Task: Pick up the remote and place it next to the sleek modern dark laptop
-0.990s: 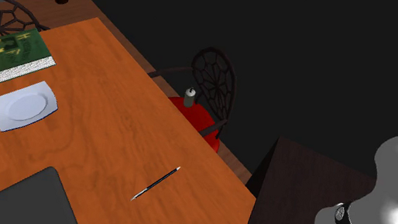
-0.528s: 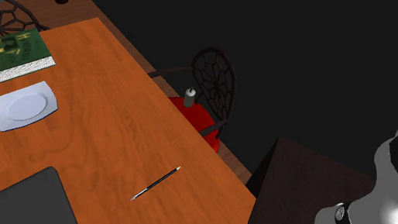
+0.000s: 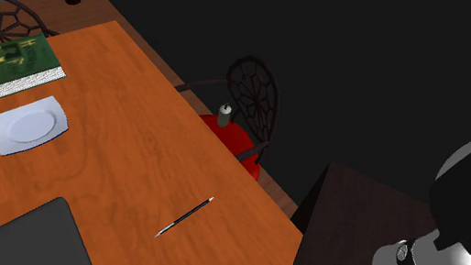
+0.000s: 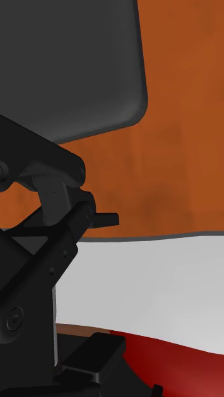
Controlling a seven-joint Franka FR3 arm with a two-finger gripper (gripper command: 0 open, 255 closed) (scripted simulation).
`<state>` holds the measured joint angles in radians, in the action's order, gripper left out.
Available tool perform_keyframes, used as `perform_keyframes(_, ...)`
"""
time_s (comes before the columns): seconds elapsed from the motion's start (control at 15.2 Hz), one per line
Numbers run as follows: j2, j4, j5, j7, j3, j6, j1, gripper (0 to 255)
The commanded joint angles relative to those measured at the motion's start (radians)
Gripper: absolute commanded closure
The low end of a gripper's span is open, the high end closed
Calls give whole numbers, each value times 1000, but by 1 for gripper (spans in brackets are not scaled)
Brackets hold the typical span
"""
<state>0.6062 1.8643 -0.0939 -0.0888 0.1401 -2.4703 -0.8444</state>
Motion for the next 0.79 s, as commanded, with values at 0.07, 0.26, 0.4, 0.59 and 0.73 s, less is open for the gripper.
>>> perform_keyframes(0.07,33,-5,-5,2,-5,-29,-3,255)
perform_keyframes(0.26,42,-7,-7,3,-6,-36,-4,255)
perform_keyframes(0.4,42,-7,-7,3,-6,-36,-4,255)
perform_keyframes(0.59,42,-7,-7,3,-6,-36,-4,255)
perform_keyframes(0.73,42,-7,-7,3,-6,-36,-4,0)
